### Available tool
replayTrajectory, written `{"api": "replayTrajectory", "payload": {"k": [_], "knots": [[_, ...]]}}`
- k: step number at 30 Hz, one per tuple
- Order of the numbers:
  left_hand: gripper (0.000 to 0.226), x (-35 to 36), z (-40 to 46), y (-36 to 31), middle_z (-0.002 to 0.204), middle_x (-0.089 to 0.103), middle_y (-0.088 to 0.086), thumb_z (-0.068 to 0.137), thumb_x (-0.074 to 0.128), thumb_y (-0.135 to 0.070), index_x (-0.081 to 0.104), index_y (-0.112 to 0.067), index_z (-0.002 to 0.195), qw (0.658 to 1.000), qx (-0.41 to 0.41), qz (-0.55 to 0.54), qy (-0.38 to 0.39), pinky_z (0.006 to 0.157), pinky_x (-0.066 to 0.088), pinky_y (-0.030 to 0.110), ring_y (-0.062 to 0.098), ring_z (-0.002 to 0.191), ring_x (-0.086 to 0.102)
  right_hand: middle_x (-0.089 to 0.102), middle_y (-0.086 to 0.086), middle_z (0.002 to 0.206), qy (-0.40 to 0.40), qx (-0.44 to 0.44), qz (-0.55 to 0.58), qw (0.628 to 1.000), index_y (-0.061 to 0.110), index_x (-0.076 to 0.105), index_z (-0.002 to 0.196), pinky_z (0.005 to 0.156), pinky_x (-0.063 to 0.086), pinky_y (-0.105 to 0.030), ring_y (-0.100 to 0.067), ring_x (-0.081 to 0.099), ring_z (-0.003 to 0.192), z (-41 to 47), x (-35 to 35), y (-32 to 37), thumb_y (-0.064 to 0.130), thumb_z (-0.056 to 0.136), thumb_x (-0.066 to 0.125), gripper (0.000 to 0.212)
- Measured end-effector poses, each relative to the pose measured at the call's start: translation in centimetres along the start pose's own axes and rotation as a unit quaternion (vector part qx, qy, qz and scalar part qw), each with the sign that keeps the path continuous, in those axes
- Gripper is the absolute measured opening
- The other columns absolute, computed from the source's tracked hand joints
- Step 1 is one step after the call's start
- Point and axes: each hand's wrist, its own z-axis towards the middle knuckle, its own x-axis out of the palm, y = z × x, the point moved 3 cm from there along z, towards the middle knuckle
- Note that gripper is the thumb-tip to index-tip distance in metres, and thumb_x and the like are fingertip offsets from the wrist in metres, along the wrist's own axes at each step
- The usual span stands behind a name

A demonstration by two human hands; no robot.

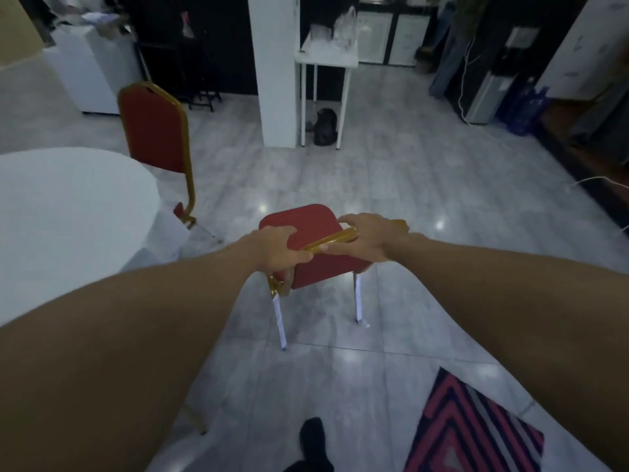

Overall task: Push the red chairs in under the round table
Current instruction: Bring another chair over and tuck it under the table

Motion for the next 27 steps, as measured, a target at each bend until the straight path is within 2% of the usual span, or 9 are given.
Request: {"api": "replayTrajectory", "payload": {"k": [3, 7, 10, 13, 18, 21, 23, 25, 27], "knots": [[0.115, 0.1, 4.5, -1.6, 0.160, 0.037, 0.009, 0.066, 0.052, -0.087, 0.025, -0.023, 0.157, 1.000, 0.008, -0.006, 0.014, 0.112, 0.038, 0.049, 0.031, 0.142, 0.041, 0.041, -0.006, 0.170, 0.009, 0.017, 0.015, 1.000, 0.029, 0.035, 0.165, 0.119, 0.035, -0.052, -0.032, 0.040, 0.154, 2.5, -0.6, -2.9, 0.097, 0.072, 0.057, 0.118], [0.128, 1.4, 9.5, -2.6, 0.159, 0.039, 0.007, 0.051, 0.052, -0.089, 0.023, -0.024, 0.157, 0.999, 0.011, -0.006, 0.041, 0.113, 0.037, 0.051, 0.031, 0.141, 0.042, 0.041, -0.006, 0.169, 0.031, 0.031, 0.016, 0.999, 0.035, 0.034, 0.164, 0.120, 0.038, -0.060, -0.036, 0.043, 0.152, 6.1, -0.5, -6.2, 0.112, 0.041, 0.049, 0.146], [0.126, 2.8, 13.7, -2.6, 0.152, 0.048, 0.008, 0.050, 0.059, -0.087, 0.026, -0.025, 0.155, 0.998, 0.010, -0.021, 0.062, 0.107, 0.044, 0.049, 0.031, 0.132, 0.051, 0.043, -0.004, 0.167, 0.047, 0.039, 0.005, 0.998, 0.037, 0.032, 0.164, 0.122, 0.034, -0.062, -0.038, 0.043, 0.151, 9.8, -0.1, -8.9, 0.103, 0.047, 0.064, 0.139], [0.114, 4.2, 15.6, -2.5, 0.141, 0.054, 0.005, 0.057, 0.067, -0.079, 0.032, -0.025, 0.151, 0.995, 0.006, -0.034, 0.091, 0.101, 0.049, 0.046, 0.029, 0.121, 0.056, 0.046, -0.004, 0.165, 0.074, 0.010, -0.016, 0.997, 0.032, 0.032, 0.165, 0.127, 0.025, -0.058, -0.033, 0.042, 0.152, 12.8, 1.0, -10.5, 0.088, 0.062, 0.077, 0.126], [0.068, 6.4, 17.5, -2.6, 0.115, 0.066, 0.000, 0.072, 0.074, -0.059, 0.056, -0.029, 0.130, 0.988, 0.003, -0.076, 0.132, 0.092, 0.055, 0.040, 0.020, 0.098, 0.063, 0.050, -0.002, 0.162, 0.129, -0.043, -0.052, 0.989, 0.031, 0.033, 0.165, 0.127, 0.019, -0.056, -0.029, 0.043, 0.151, 16.9, 2.9, -12.1, 0.078, 0.066, 0.084, 0.121], [0.069, 7.7, 18.5, -3.1, 0.125, 0.064, 0.005, 0.083, 0.070, -0.038, 0.044, -0.029, 0.146, 0.986, -0.022, -0.069, 0.148, 0.096, 0.053, 0.041, 0.026, 0.108, 0.062, 0.060, 0.000, 0.152, 0.158, -0.085, -0.075, 0.981, 0.033, 0.043, 0.160, 0.120, 0.033, -0.050, -0.028, 0.054, 0.141, 18.4, 3.8, -12.3, 0.065, 0.076, 0.085, 0.100], [0.075, 8.5, 19.0, -3.4, 0.131, 0.061, 0.010, 0.086, 0.064, -0.025, 0.033, -0.030, 0.155, 0.986, -0.045, -0.066, 0.149, 0.099, 0.051, 0.043, 0.031, 0.115, 0.060, 0.072, 0.005, 0.132, 0.149, -0.138, -0.076, 0.976, 0.040, 0.059, 0.147, 0.102, 0.049, -0.041, -0.025, 0.066, 0.120, 19.3, 4.0, -12.7, 0.046, 0.086, 0.079, 0.064], [0.071, 8.6, 19.3, -3.8, 0.125, 0.063, 0.010, 0.086, 0.057, -0.016, 0.038, -0.035, 0.152, 0.985, -0.056, -0.066, 0.153, 0.095, 0.051, 0.041, 0.031, 0.111, 0.060, 0.077, 0.010, 0.108, 0.153, -0.171, -0.065, 0.971, 0.047, 0.071, 0.129, 0.086, 0.057, -0.039, -0.021, 0.071, 0.097, 19.6, 4.4, -13.2, 0.033, 0.088, 0.070, 0.043], [0.066, 8.3, 19.4, -4.1, 0.108, 0.063, 0.005, 0.085, 0.054, -0.009, 0.048, -0.037, 0.145, 0.983, -0.068, -0.064, 0.159, 0.084, 0.048, 0.035, 0.027, 0.100, 0.059, 0.077, 0.010, 0.094, 0.168, -0.199, -0.070, 0.963, 0.050, 0.074, 0.121, 0.078, 0.059, -0.040, -0.020, 0.070, 0.083, 20.2, 4.4, -13.6, 0.030, 0.086, 0.065, 0.041]]}}
